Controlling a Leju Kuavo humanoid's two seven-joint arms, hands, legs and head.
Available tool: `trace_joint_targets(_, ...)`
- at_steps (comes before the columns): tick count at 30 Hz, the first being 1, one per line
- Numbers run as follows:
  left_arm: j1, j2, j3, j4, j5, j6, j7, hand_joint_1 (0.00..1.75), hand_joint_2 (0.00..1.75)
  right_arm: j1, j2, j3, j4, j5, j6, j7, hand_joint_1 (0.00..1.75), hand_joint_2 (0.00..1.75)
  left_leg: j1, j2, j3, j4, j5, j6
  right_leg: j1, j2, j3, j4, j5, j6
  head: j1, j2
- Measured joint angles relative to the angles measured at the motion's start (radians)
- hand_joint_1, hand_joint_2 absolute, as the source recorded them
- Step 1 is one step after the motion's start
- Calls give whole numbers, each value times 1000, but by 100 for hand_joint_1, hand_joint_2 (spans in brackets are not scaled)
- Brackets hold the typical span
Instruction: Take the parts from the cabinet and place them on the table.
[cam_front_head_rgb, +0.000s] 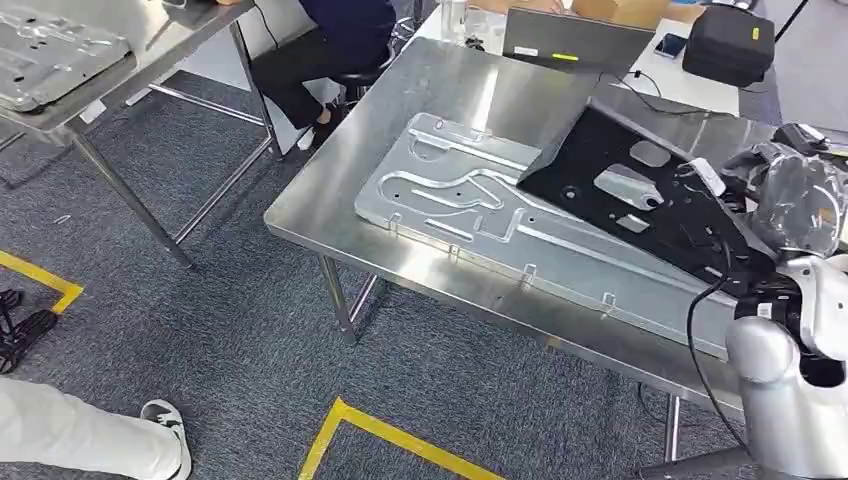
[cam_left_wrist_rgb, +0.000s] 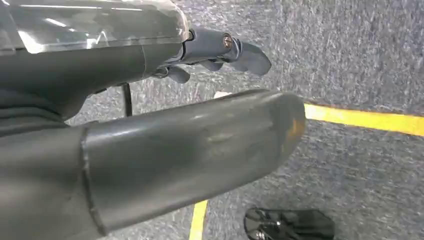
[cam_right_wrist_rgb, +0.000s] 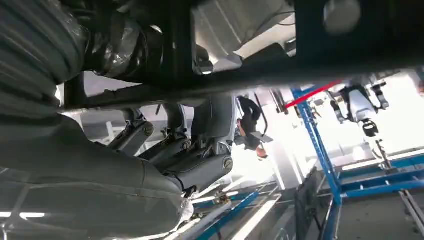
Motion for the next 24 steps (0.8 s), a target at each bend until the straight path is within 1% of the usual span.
trace_joint_targets(1,0,0,0,2,0,0,0,0,0,0,-2,0,2,0,0,0,175,175,-3,-2,11,0,-8,1,0,0,-19,-3,3,-1,0,0)
trace_joint_targets(2,0,0,0,2,0,0,0,0,0,-1,-3,0,3,1,1,0,175,175,-7,-3,24,0,-17,2,3,0,-19,-40,33,-7,0,0)
trace_joint_targets(3,0,0,0,3,0,0,0,0,0,-5,-6,0,3,1,2,0,175,175,-10,-5,40,0,-28,3,9,0,-3,-112,92,-16,0,0)
trace_joint_targets(4,-2,0,0,3,0,0,1,0,0,-9,-8,-1,3,0,2,0,175,175,-15,-5,54,0,-38,2,15,0,18,-193,160,-29,0,0)
trace_joint_targets(5,-1,0,0,5,0,0,1,0,0,-13,-11,-3,4,0,3,1,175,175,-15,-5,55,-3,-47,2,25,0,31,-266,235,-49,0,0)
trace_joint_targets(6,-4,-1,0,10,0,0,1,0,0,-16,-13,-5,6,0,4,2,175,175,-17,-6,69,-4,-53,-4,30,2,23,-258,224,-55,-5,0)
trace_joint_targets(7,-5,0,0,11,0,0,1,0,0,-18,-14,-6,7,0,9,2,175,175,-12,-9,67,-7,-56,-9,33,3,29,-281,219,-56,0,0)
trace_joint_targets(8,-5,2,0,11,0,1,1,0,0,-19,-16,-8,6,0,10,2,175,175,-11,-9,71,-18,-61,-16,37,3,35,-285,233,-59,-1,0)
trace_joint_targets(9,-5,2,0,12,0,1,1,0,0,-19,-16,-12,8,0,15,3,175,175,-13,-6,81,-1,-46,-21,36,5,45,-297,231,-63,-2,0)
trace_joint_targets(10,-6,3,0,12,0,1,1,0,0,-19,-16,-13,8,-2,20,3,175,175,-18,-7,86,5,-46,-26,21,7,67,-308,230,-66,-1,0)
trace_joint_targets(11,-6,6,0,13,0,2,1,0,0,-19,-16,-14,8,-5,25,4,175,175,-15,-5,74,39,-46,-31,20,3,85,-320,226,-68,-1,0)
trace_joint_targets(12,-10,5,0,14,0,1,1,0,0,-19,-16,-14,10,-5,29,5,175,175,-13,-2,48,89,-57,-35,17,2,96,-324,220,-75,-2,0)
trace_joint_targets(14,-14,6,1,15,0,1,1,0,0,-15,-16,-14,15,-5,39,8,175,175,-1,-1,-43,224,-124,-47,14,0,113,-324,203,-72,-3,0)
trace_joint_targets(15,-13,9,2,15,0,1,2,0,0,-10,-16,-15,19,-4,39,11,175,175,4,0,-86,275,-150,-54,12,0,122,-324,194,-69,-2,0)
trace_joint_targets(16,-13,10,2,15,0,1,2,0,0,-6,-16,-17,26,-4,40,11,175,175,8,2,-113,290,-154,-58,9,1,133,-324,184,-65,-3,0)
trace_joint_targets(17,-13,11,3,16,0,0,2,0,0,-1,-16,-20,32,-4,41,11,175,175,12,2,-119,265,-134,-64,6,1,146,-324,173,-61,-3,0)
trace_joint_targets(18,-13,12,5,16,0,0,3,0,0,4,-16,-25,37,-4,41,11,175,175,15,3,-109,209,-97,-68,1,1,163,-323,160,-55,-2,0)
trace_joint_targets(19,-13,13,7,16,0,0,4,0,0,9,-16,-30,42,-4,41,11,175,175,18,4,-90,127,-37,-72,-3,1,182,-323,146,-47,-3,0)
trace_joint_targets(20,-11,14,8,16,0,0,4,0,0,13,-16,-34,46,-4,41,11,175,175,22,6,-74,50,40,-77,-6,-1,198,-322,132,-40,-2,0)
trace_joint_targets(21,-10,14,11,17,0,0,4,0,0,17,-16,-38,52,-3,41,11,175,175,19,5,-77,14,70,-78,-6,-1,207,-315,118,-31,-1,0)
trace_joint_targets(22,-14,15,15,19,0,-1,4,0,0,18,-17,-40,57,-3,43,10,175,175,14,6,-70,14,40,-62,-5,2,200,-318,113,-22,-3,0)
trace_joint_targets(23,-16,16,16,19,0,-2,4,0,0,21,-17,-44,60,-2,45,10,175,175,12,3,-74,16,56,-54,-2,1,201,-322,107,-14,-2,0)
trace_joint_targets(24,-16,16,16,19,0,-2,4,0,0,26,-18,-49,63,-2,45,10,175,175,12,2,-72,11,47,-45,-6,3,207,-317,111,-5,-3,0)
